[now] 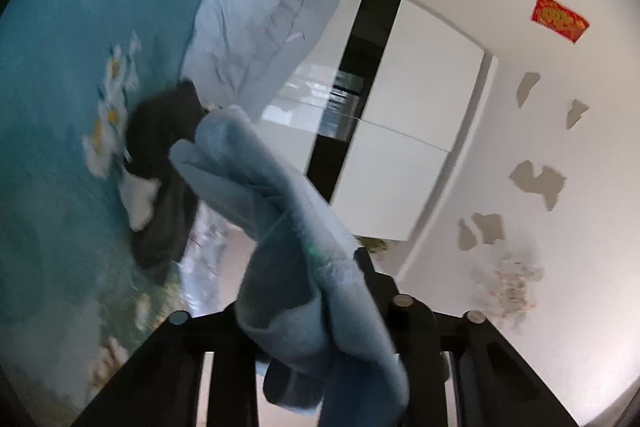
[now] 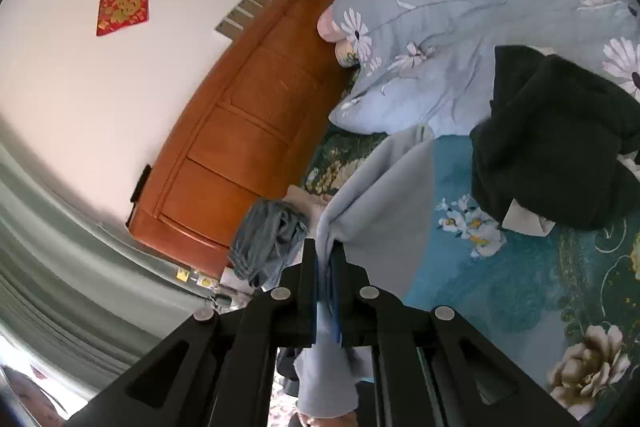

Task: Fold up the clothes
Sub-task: 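Carry the t-shirt with both grippers to the stack of folded clothes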

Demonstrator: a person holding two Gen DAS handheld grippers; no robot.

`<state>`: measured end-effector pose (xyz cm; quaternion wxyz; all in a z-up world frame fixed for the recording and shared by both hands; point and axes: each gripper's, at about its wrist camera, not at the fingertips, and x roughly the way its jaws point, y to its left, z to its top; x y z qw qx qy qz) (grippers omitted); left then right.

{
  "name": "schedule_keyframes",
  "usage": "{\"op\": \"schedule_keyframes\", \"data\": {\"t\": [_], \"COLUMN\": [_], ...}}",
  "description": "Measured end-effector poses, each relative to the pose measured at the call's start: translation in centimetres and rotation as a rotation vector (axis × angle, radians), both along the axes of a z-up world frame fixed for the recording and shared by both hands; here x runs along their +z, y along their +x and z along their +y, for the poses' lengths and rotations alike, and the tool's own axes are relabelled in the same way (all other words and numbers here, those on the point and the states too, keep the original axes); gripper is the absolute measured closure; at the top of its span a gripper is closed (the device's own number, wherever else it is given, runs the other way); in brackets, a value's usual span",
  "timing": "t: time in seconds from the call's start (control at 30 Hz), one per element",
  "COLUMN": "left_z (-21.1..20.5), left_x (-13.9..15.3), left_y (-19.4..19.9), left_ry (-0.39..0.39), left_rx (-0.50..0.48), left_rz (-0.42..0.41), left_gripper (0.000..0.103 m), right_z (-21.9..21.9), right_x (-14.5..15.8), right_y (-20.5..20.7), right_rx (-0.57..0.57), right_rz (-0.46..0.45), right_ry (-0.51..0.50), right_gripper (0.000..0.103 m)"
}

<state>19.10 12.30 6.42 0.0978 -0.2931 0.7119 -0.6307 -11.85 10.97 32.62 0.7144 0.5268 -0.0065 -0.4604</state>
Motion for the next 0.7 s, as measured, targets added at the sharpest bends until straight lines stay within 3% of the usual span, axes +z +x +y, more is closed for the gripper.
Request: {"op": "schedule_keyframes", "data": {"t": [0.17, 0.33, 0.57, 0.7], "left_z": [-1.3, -2.8, -6.2, -8.1], "left_x": [3.5, 10.6, 14.8, 17.2], "left_y": [6.7, 16.6, 25.5, 30.6], "left_ry": [-0.039, -0.125, -0.074, -0.043], "left_rx": [0.059, 0.213, 0.430, 0.555], "left_rz": [-0.197, -0.522, -0.789, -0.940], "left_gripper": [0.079, 0.079, 0.079, 0.080], "right_z": [-4.6, -12.6, -24.9, -30.8], "right_x": [-0.3, 0.8, 3.6, 4.8], "right_y": [3.6, 12.0, 26.2, 33.0], "right_rx": [0.108, 0.310, 0.603, 0.726], "right_rz": [-0.024, -0.049, -0.137, -0.123], "right_ry": [-0.001, -0.044, -0.134, -0.213], "right_gripper": [0.097, 0.098, 0.098, 0.098]}}
